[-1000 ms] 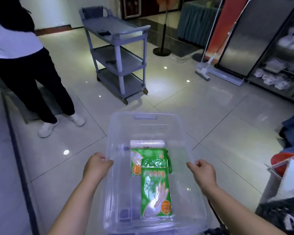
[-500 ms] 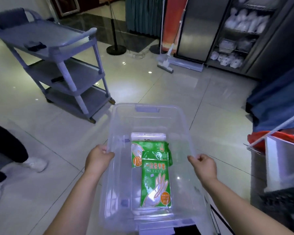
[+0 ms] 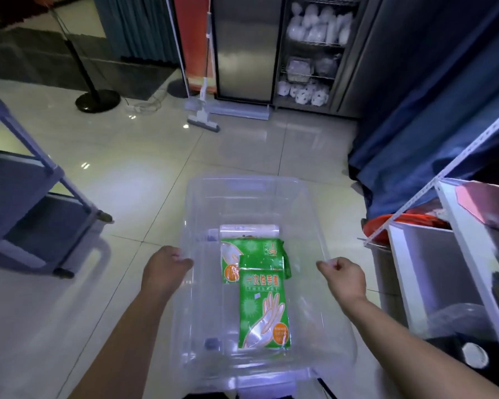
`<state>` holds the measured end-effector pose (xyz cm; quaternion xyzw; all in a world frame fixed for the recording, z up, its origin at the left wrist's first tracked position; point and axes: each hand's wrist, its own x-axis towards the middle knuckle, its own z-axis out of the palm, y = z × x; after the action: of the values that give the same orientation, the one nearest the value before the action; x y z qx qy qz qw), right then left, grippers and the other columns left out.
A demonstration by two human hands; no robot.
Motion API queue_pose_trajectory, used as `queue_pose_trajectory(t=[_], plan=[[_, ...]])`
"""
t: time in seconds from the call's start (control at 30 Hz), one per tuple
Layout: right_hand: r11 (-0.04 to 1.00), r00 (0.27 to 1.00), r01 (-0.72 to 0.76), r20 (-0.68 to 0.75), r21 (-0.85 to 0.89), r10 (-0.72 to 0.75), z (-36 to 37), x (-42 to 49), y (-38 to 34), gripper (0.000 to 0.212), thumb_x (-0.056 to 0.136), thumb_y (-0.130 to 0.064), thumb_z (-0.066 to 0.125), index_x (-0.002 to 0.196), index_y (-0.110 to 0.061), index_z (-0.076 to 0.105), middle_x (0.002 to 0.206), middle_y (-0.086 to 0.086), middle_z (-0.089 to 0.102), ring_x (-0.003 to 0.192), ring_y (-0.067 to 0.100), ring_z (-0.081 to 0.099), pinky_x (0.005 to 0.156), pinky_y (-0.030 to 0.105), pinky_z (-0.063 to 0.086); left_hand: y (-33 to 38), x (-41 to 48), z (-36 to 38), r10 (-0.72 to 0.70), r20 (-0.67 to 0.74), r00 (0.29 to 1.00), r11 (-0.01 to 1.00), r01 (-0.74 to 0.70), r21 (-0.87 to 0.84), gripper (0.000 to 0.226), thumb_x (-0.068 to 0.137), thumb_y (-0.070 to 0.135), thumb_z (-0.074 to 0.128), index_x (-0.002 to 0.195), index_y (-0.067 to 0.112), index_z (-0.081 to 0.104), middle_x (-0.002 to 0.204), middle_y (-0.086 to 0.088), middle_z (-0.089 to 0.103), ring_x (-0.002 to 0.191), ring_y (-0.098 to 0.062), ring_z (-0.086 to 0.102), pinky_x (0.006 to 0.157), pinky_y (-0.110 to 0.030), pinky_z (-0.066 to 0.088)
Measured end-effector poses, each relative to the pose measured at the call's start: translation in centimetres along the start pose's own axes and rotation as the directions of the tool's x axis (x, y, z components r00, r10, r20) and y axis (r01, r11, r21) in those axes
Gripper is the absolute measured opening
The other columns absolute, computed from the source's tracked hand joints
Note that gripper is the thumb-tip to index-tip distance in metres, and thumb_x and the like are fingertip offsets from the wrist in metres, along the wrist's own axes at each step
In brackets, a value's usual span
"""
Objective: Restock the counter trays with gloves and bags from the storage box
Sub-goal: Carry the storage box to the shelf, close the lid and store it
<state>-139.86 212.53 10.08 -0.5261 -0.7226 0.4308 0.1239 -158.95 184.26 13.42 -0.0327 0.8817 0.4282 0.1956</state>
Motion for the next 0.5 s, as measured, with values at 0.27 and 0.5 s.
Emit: queue_pose_trajectory(t=[0.27,0.5], plan=[[0.995,0.991,-0.096,-0.09,-0.016,0.095,-3.0,11.1,-1.5,0.03,0.074,-0.027,0.073,0.054,-0.016,0.053,0.054,-0.002,0.058,0.057,0.02,0.055,0.054,0.027,0.036,9.8,8.6,8.4,0.071,0.164,0.984,0.993,-0.086,0.082,0.014,0.071,0.016,0.069,0.08,0.018,0.058,0.072,-0.005,0.067,0.072,-0.023,0.065,0.066,-0.028,0.043],[0.963,0.945,-0.266,-0.209,-0.044,0.251,-4.3,20.6,-1.9,0.033,0.074,-0.03,0.072,0.051,-0.019,0.051,0.052,-0.005,0.056,0.055,0.016,0.053,0.055,0.027,0.039,18.3,18.1,18.3,0.123,0.357,0.926,0.969,-0.189,0.157,0.023,0.069,0.016,0.071,0.06,0.025,0.052,0.061,-0.003,0.066,0.061,-0.02,0.062,0.058,-0.024,0.042]])
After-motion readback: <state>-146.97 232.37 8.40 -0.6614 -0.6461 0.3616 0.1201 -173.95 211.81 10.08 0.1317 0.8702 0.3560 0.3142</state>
